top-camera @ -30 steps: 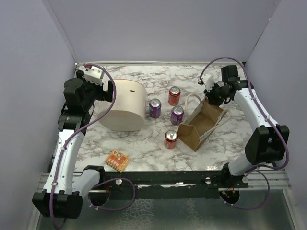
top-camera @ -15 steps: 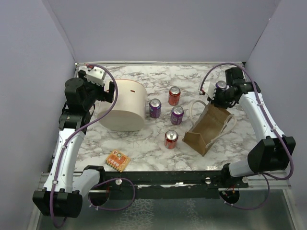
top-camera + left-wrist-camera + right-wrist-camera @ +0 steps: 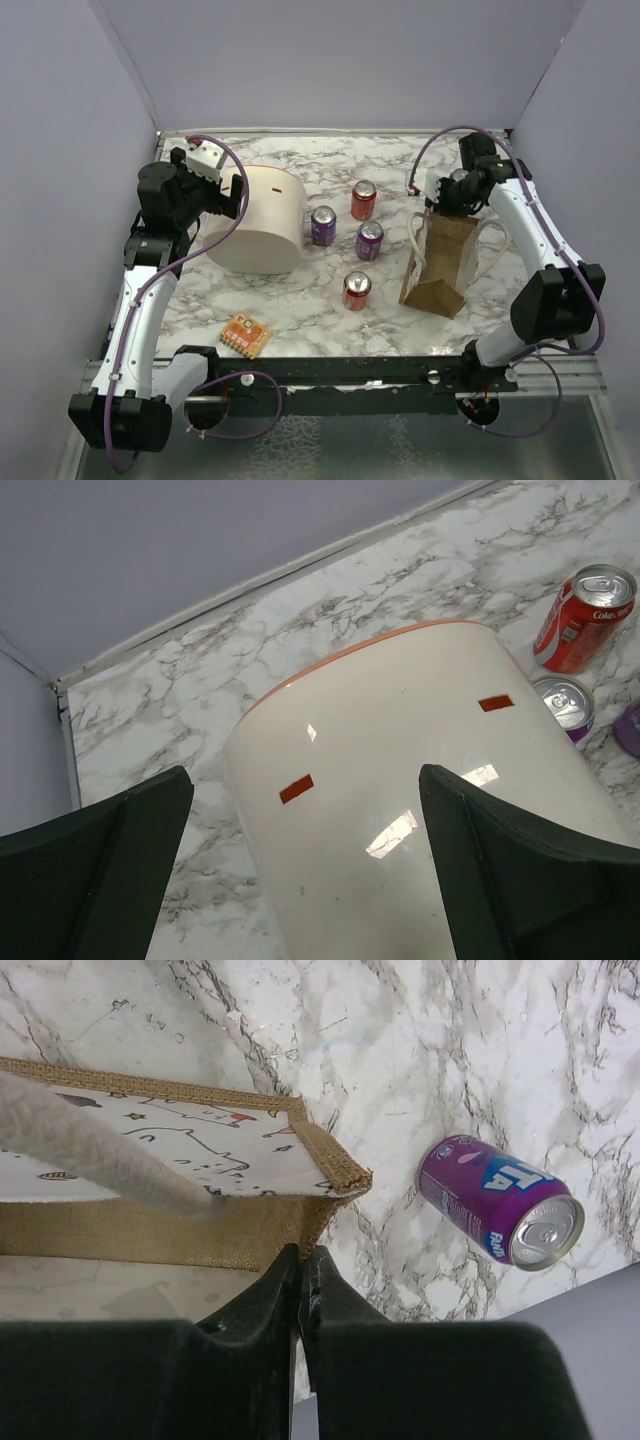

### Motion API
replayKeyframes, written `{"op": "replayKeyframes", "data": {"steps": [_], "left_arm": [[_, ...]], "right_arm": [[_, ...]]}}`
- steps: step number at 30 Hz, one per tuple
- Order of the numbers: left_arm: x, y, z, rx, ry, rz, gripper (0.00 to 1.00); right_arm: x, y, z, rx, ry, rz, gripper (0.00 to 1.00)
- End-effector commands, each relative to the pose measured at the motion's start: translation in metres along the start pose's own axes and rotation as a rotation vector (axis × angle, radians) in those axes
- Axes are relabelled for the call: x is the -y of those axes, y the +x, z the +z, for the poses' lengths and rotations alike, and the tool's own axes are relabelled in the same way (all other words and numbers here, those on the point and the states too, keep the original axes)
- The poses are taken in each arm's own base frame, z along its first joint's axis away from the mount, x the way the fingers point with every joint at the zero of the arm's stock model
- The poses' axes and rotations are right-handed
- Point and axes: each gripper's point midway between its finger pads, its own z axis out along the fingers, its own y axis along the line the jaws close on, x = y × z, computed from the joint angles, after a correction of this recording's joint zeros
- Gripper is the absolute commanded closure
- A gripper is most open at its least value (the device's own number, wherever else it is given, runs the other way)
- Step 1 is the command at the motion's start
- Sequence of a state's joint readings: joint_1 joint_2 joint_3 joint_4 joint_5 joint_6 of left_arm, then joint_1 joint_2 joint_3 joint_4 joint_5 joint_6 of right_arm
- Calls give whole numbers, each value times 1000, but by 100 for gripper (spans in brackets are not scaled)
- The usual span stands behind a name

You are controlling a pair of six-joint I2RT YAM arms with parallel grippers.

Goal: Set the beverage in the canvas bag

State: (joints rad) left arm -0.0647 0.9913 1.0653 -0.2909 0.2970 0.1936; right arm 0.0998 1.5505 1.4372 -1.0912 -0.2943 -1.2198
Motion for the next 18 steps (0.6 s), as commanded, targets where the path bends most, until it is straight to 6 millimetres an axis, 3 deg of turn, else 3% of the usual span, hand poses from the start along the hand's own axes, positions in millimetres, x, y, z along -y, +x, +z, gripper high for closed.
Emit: {"op": "replayKeyframes", "data": {"steps": [1, 8, 13, 18], "left_arm": [[5, -2, -1, 9, 37, 5, 1], [7, -2, -2, 10, 43, 4, 1], [9, -5, -4, 19, 52, 2, 1], [10, -4, -5, 19, 55, 3, 1]], "right_arm": [[7, -30, 11, 85, 27, -52, 91], [-17, -60, 18, 157, -35, -39, 89], [-11, -48, 24, 105, 22, -9, 84], [-2, -44, 23, 78, 76, 83, 66]]}}
